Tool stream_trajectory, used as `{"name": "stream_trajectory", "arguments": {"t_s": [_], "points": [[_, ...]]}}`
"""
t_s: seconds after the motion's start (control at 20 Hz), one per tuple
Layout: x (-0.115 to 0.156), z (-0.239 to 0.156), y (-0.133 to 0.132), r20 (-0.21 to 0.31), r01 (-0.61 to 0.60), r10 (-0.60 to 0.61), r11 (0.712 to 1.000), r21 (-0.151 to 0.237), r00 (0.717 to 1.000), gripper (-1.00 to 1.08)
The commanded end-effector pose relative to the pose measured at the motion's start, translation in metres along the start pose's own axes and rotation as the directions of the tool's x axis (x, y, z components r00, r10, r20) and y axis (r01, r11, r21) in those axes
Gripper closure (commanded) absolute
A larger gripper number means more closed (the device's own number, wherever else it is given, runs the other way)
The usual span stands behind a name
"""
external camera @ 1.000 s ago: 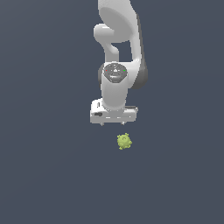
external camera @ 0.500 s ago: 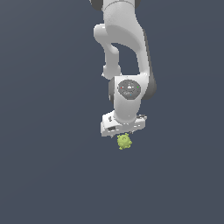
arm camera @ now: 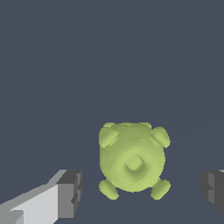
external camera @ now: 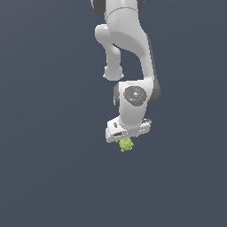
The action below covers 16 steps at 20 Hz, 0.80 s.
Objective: Pick up the object and move it to a goal position.
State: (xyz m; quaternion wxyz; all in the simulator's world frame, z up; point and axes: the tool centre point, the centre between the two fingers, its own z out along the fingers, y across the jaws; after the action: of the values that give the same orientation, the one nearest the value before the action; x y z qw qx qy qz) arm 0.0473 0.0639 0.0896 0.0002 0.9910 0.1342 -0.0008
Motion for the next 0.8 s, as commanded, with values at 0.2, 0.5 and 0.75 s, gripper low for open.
{"name": "stream_trajectory", "arguments": {"t_s": [0.2, 0.5, 0.75], "points": [[0.0, 0.017, 0.0, 0.0, 0.001, -0.001, 1.0, 0.0, 1.0, -0.92], [0.0, 0.046, 0.0, -0.001, 0.003, -0.003, 1.0, 0.0, 1.0, -0.92], [0.001, 0.05, 0.0, -0.002, 0.004, -0.004, 1.0, 0.0, 1.0, -0.92]]}}
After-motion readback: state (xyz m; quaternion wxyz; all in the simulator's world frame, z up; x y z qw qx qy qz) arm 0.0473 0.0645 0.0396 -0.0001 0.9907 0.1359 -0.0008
